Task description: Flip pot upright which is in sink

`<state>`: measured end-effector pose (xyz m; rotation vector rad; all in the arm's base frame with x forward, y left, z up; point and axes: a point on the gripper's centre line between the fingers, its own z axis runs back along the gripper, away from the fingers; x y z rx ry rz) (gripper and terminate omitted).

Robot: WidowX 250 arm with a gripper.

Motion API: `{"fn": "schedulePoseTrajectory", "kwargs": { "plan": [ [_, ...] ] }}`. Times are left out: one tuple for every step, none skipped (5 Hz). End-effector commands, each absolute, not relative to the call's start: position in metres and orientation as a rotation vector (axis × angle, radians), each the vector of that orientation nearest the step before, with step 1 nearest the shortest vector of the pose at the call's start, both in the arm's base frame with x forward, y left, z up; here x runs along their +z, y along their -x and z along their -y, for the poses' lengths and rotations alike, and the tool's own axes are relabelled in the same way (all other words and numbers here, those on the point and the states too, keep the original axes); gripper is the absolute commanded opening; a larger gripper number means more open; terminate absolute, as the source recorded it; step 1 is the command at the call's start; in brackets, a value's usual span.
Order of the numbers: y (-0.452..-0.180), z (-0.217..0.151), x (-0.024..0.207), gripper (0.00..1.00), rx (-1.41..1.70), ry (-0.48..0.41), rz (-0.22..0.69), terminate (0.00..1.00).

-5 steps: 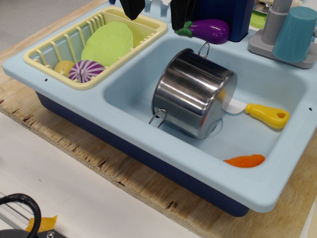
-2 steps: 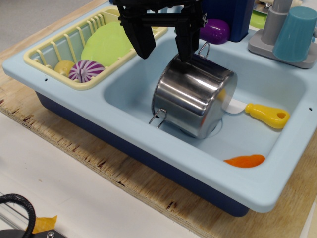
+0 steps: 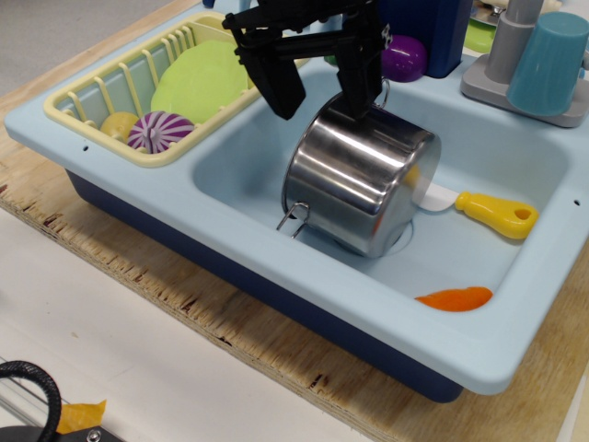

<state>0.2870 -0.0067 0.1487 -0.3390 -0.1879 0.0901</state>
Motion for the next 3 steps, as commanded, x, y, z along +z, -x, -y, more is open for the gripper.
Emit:
{"fn": "schedulePoseTrajectory", "kwargs": {
  "plan": [
    [-0.291,0.015,0.155,1.00,0.099,0.399,0.233,0.00],
    [-0.290,0.027,0.152,1.00,0.142,0.462,0.217,0.00],
    [-0.281,0.031,0.145,1.00,0.211,0.578,0.262,0.00]
  ]
}}
